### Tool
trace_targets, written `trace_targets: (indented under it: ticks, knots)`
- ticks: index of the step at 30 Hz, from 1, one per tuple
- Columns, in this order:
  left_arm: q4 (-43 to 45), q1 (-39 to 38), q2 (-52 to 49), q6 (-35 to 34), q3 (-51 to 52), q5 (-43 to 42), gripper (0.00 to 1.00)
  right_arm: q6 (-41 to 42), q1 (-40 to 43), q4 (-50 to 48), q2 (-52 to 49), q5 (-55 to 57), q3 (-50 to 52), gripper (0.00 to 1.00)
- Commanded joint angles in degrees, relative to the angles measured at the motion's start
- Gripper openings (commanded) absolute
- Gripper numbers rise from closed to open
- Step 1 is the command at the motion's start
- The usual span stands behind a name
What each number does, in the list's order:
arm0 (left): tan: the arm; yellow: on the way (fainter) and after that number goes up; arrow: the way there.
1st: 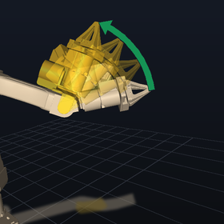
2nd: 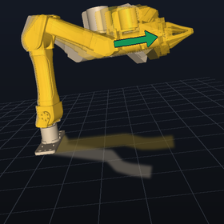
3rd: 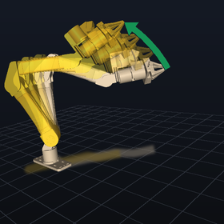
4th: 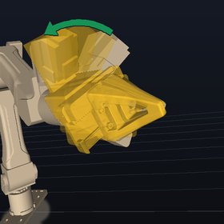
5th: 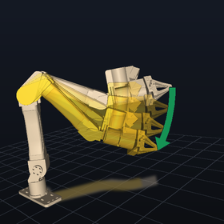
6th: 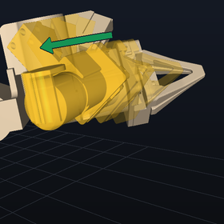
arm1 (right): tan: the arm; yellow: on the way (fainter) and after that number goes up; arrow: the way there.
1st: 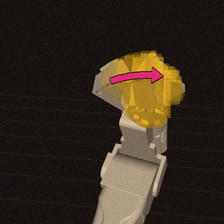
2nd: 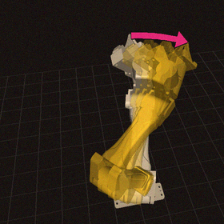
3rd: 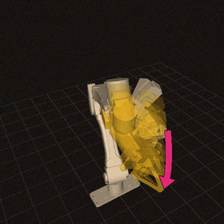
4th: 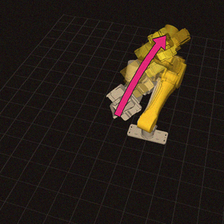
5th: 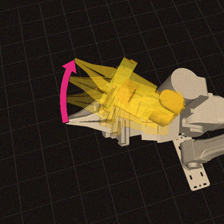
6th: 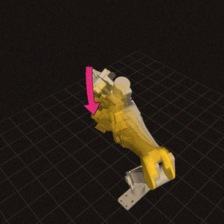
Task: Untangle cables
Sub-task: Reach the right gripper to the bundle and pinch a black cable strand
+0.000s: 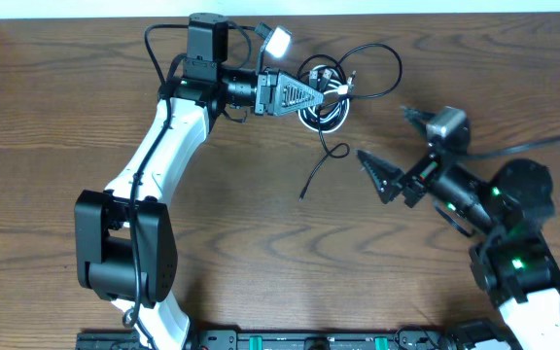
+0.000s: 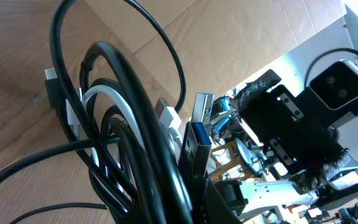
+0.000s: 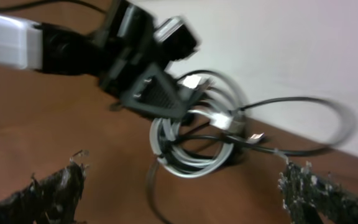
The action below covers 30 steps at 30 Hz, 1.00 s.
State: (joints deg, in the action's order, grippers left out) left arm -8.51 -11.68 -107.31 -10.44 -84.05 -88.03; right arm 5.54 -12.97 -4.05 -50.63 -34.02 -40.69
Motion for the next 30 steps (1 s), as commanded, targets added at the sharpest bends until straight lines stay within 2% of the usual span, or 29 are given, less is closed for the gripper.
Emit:
trace_targets:
  ticks: [1, 2, 5, 8, 9, 10, 11, 12, 15, 16, 17, 20, 23, 26, 28, 29, 30]
  knots:
    - [0.5, 0.0, 1.2, 0.7, -0.8, -2.0, 0.07, 8.7, -0.1, -1.6, -3.2, -8.8, -1.3, 0.99]
    - [0.5, 0.0, 1.2, 0.7, -0.8, -2.0, 0.07, 9.5, 0.0, -3.2, -3.8, -8.5, -1.3, 0.98]
    - [0.5, 0.0, 1.2, 0.8, -0.8, -2.0, 0.07, 12.4, 1.2, -7.6, -4.8, -6.2, -1.3, 0.66]
    - [0.5, 0.0, 1.2, 0.9, -0.8, -2.0, 0.07, 19.3, 3.4, -10.3, -4.8, 0.5, -1.3, 0.55]
    - [0.5, 0.0, 1.2, 1.0, -0.8, -2.0, 0.07, 21.1, 4.3, -10.3, -4.8, 3.1, -1.3, 0.57]
    - [0.5, -0.1, 1.2, 1.0, -0.8, -2.0, 0.07, 22.5, 5.3, -10.1, -4.9, 5.5, -1.3, 0.71]
    - [0.5, -0.2, 1.2, 1.0, -0.8, -2.0, 0.07, 23.4, 6.2, -9.6, -5.1, 7.3, -1.3, 0.80]
    - [0.5, -0.4, 1.2, 1.0, -0.8, -2.0, 0.07, 24.2, 7.2, -9.2, -5.4, 8.3, -1.3, 0.82]
    - [0.5, -1.4, 1.2, 2.3, -0.8, -2.0, 0.07, 26.5, 10.0, -8.7, -7.8, 8.1, -1.3, 0.79]
    - [0.5, -1.8, 1.2, 2.6, -0.8, -2.0, 0.07, 27.1, 10.7, -8.7, -8.4, 7.9, -1.3, 0.76]
    - [0.5, -2.4, 1.2, 3.2, -0.8, -2.0, 0.07, 29.0, 12.9, -9.3, -10.3, 7.0, -1.4, 0.66]
    - [0.5, -3.0, 1.2, 4.7, -0.8, -2.0, 0.07, 30.6, 17.1, -9.8, -13.4, -0.9, -3.1, 0.57]
    - [0.5, -3.2, 1.2, 7.3, -0.8, -2.0, 0.07, 30.9, 21.3, -7.3, -18.2, -14.5, -8.7, 0.57]
    - [0.5, -3.2, 1.2, 11.0, -0.8, -1.1, 0.07, 29.9, 24.0, -0.2, -23.9, -24.9, -16.6, 0.57]
    - [-0.4, -3.0, 1.2, 9.4, -0.8, 2.3, 0.07, 28.3, 24.7, 3.2, -27.6, -29.9, -21.3, 0.58]
    - [-1.3, -3.0, 1.2, 8.3, -0.8, 4.4, 0.07, 27.7, 24.7, 4.5, -29.3, -31.4, -23.4, 0.61]
    - [-2.9, -3.0, 1.2, 6.9, -0.8, 7.1, 0.07, 27.6, 24.7, 5.4, -30.8, -31.7, -25.1, 0.69]
